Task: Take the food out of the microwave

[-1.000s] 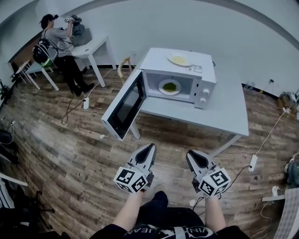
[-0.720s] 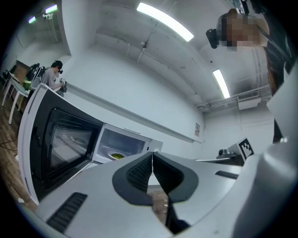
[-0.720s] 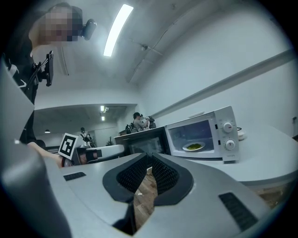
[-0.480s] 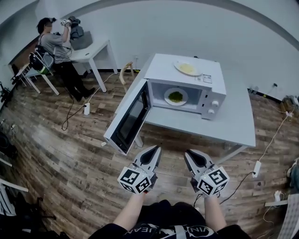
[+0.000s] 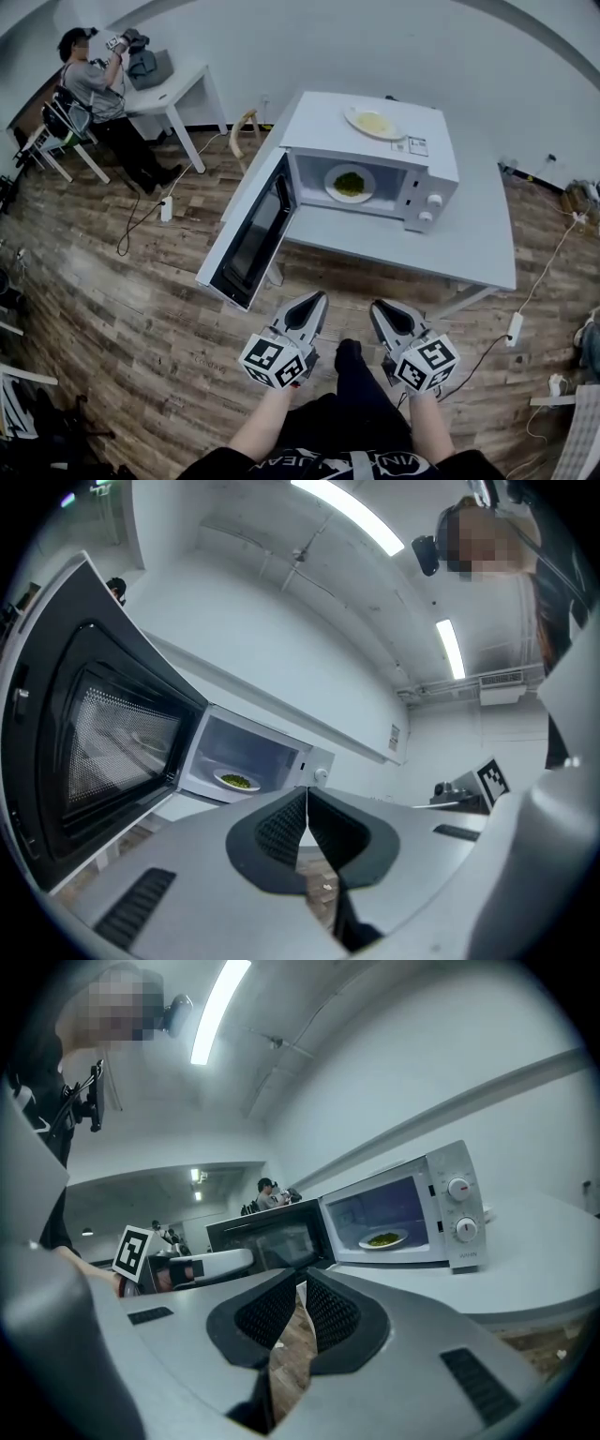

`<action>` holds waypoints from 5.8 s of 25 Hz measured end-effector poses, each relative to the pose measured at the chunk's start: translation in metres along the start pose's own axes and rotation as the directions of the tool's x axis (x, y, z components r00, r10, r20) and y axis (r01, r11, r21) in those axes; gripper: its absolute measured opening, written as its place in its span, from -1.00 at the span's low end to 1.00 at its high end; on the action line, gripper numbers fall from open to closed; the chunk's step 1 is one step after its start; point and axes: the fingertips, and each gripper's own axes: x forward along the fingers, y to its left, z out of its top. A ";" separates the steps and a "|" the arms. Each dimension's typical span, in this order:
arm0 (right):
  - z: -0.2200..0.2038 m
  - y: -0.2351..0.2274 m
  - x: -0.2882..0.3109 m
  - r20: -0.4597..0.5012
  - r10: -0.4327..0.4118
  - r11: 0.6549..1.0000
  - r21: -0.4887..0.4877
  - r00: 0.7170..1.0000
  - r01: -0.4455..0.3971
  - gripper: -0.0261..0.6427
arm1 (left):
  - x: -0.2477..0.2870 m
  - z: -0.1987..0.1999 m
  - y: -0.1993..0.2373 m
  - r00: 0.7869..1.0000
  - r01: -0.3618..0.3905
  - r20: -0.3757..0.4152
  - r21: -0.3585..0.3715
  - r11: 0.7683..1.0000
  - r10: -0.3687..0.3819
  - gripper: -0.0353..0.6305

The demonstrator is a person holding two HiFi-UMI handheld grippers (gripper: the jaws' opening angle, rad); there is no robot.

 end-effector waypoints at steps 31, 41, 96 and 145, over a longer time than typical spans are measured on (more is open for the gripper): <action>-0.008 -0.110 0.131 -0.044 -0.075 0.960 0.266 0.996 0.084 -0.77 | 0.120 -0.028 0.099 0.998 -0.041 -0.049 -0.071 0.997 0.038 -0.87; -0.009 -0.152 0.177 -0.007 -0.124 0.845 0.524 0.992 0.109 -0.77 | 0.145 -0.041 0.122 0.995 -0.064 -0.078 -0.086 0.994 0.057 -0.86; -0.005 -0.190 0.194 0.144 -0.158 0.431 0.900 0.977 -0.063 -0.78 | 0.220 -0.076 0.141 0.999 -0.008 -0.036 -0.765 0.644 -0.031 -0.72; -0.004 -0.150 0.157 0.229 -0.153 0.394 0.906 0.961 -0.153 -0.77 | 0.141 -0.052 0.087 0.984 0.008 -0.179 -0.069 0.998 -0.020 -0.79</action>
